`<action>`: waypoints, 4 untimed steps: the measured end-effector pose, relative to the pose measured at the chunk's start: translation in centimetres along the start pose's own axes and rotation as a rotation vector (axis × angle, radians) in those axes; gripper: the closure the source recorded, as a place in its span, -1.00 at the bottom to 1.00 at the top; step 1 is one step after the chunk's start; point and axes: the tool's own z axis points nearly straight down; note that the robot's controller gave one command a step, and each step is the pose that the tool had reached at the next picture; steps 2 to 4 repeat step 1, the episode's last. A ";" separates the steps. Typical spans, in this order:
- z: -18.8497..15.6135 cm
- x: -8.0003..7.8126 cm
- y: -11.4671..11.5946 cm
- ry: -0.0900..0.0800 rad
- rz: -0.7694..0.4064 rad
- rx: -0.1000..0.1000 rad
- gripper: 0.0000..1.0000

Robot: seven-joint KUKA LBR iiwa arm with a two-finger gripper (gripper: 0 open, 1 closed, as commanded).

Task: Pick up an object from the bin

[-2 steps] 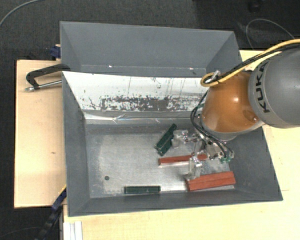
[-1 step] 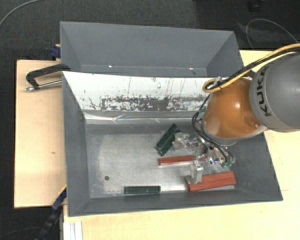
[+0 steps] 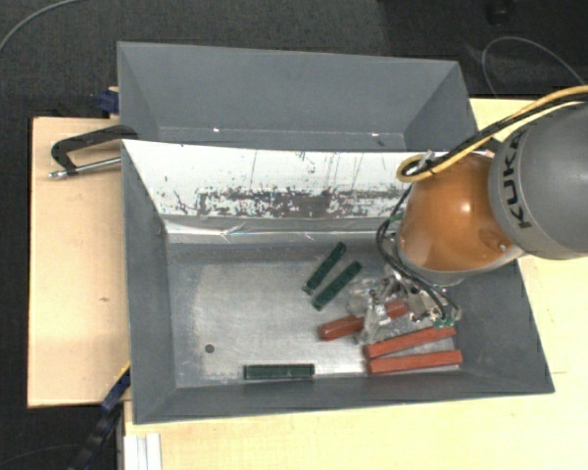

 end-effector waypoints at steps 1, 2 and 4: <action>-17.3 -0.1 -0.6 -0.013 -0.028 0.005 1.00; -17.3 -0.1 -0.6 -0.013 -0.028 0.005 1.00; -17.3 -0.1 -0.6 -0.013 -0.028 0.005 1.00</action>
Offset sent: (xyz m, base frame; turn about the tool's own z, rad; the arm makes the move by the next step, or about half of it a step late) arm -0.0009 -0.0064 0.1671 -0.0293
